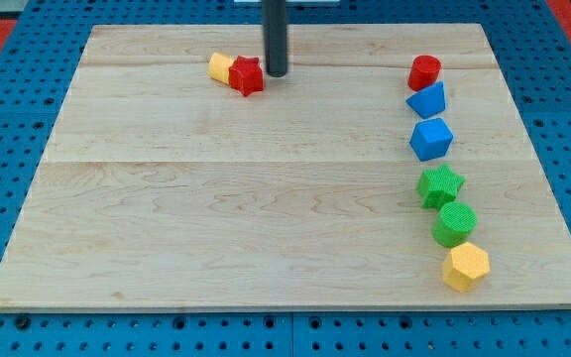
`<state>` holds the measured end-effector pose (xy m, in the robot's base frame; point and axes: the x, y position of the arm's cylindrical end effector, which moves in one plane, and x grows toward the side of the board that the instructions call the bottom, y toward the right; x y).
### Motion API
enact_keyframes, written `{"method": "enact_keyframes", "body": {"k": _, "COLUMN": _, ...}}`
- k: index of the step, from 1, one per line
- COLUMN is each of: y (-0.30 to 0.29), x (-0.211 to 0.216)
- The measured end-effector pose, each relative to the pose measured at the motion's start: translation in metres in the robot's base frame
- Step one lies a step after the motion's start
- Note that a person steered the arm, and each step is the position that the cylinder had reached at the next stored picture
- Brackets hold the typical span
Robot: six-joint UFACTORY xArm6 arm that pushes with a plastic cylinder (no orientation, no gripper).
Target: Push the red circle to the right of the red star
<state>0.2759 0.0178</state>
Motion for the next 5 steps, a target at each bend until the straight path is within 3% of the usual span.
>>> {"method": "enact_keyframes", "body": {"k": 1, "y": 0.095, "x": -0.038}}
{"method": "enact_keyframes", "body": {"k": 2, "y": 0.178, "x": -0.049}}
{"method": "enact_keyframes", "body": {"k": 3, "y": 0.234, "x": -0.028}}
{"method": "enact_keyframes", "body": {"k": 4, "y": 0.227, "x": 0.017}}
{"method": "enact_keyframes", "body": {"k": 5, "y": 0.151, "x": 0.026}}
